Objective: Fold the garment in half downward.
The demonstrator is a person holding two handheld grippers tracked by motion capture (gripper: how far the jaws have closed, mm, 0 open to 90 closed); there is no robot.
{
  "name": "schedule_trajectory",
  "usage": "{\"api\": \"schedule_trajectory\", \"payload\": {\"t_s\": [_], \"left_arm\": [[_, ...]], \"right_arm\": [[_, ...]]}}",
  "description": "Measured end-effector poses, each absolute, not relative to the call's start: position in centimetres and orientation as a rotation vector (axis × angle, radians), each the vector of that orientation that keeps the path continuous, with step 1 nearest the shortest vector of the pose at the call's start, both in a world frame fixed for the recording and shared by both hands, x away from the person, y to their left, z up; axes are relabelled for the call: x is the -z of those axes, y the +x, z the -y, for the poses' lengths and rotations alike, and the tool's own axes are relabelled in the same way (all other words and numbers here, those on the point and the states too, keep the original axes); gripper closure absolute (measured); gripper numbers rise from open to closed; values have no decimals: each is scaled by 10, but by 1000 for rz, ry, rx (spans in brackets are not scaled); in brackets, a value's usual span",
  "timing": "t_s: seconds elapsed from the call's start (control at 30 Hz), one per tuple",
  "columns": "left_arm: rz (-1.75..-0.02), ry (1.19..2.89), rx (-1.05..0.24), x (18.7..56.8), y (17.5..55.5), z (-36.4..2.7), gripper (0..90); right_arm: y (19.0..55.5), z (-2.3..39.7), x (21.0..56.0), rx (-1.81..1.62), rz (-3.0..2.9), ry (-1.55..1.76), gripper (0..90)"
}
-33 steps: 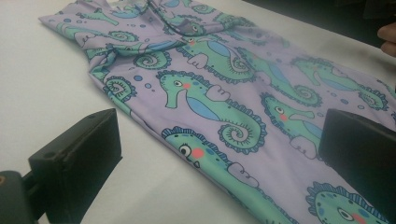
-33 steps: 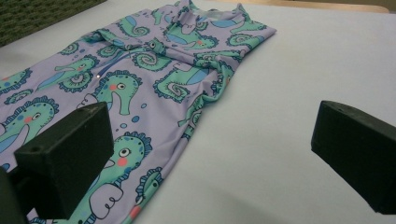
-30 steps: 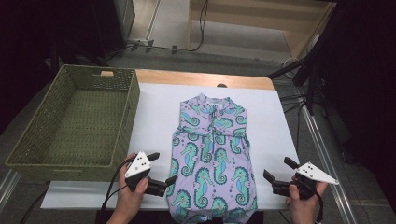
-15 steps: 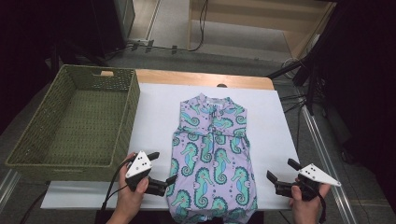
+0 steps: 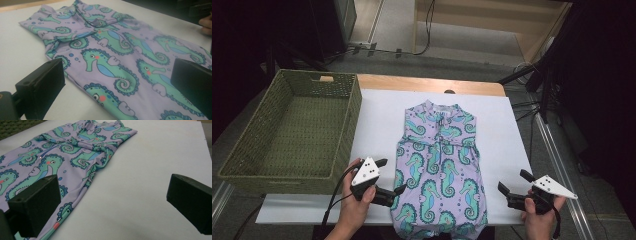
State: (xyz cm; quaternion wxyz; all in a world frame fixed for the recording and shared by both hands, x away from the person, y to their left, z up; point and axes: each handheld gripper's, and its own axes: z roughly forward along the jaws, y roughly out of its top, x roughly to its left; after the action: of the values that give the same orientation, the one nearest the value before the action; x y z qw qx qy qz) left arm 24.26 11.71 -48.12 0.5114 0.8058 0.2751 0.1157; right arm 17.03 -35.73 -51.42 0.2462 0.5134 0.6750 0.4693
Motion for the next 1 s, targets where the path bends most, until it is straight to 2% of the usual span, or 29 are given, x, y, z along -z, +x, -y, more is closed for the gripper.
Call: {"api": "schedule_trajectory", "payload": {"t_s": [0.63,0.77,1.0], "left_arm": [[-741,1902,-244,464,294,-90,15],[-789,1906,-282,461,310,-83,127],[-836,1915,-258,458,341,-68,238]], "right_arm": [[173,355,517,-1273,-1863,1392,0],[174,354,517,-1274,-1868,1390,0],[175,354,518,-1265,-1877,1384,0]]}}
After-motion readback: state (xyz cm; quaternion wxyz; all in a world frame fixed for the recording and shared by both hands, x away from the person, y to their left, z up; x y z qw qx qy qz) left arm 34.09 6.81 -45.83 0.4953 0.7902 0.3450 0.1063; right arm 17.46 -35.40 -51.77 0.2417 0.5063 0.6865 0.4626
